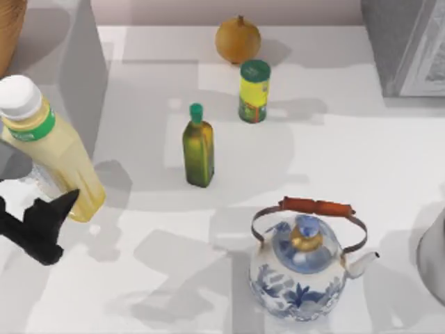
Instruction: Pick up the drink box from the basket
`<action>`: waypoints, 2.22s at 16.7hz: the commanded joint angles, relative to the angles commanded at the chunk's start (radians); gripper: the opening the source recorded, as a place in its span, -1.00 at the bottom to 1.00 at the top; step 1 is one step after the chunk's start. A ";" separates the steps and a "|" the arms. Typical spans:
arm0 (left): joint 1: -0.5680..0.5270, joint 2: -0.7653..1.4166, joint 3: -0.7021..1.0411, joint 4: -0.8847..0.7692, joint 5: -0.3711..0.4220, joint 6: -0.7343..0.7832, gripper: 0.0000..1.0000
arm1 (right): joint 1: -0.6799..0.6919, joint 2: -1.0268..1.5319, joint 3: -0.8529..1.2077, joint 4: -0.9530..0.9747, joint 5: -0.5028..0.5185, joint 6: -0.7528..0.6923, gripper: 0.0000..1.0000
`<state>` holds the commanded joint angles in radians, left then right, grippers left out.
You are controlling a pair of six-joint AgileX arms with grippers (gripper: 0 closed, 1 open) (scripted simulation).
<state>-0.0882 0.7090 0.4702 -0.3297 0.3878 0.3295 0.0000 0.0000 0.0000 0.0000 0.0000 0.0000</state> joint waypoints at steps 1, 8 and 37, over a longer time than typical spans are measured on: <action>-0.007 0.053 0.036 -0.024 0.029 0.025 -1.00 | 0.000 0.000 0.000 0.000 0.000 0.000 1.00; -0.037 0.278 0.183 -0.126 0.152 0.126 -1.00 | 0.000 0.000 0.000 0.000 0.000 0.000 1.00; -0.155 0.497 0.074 0.244 0.069 0.037 0.21 | 0.000 0.000 0.000 0.000 0.000 0.000 1.00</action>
<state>-0.2435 1.2062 0.5446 -0.0860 0.4568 0.3669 0.0000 0.0000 0.0000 0.0000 0.0000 0.0000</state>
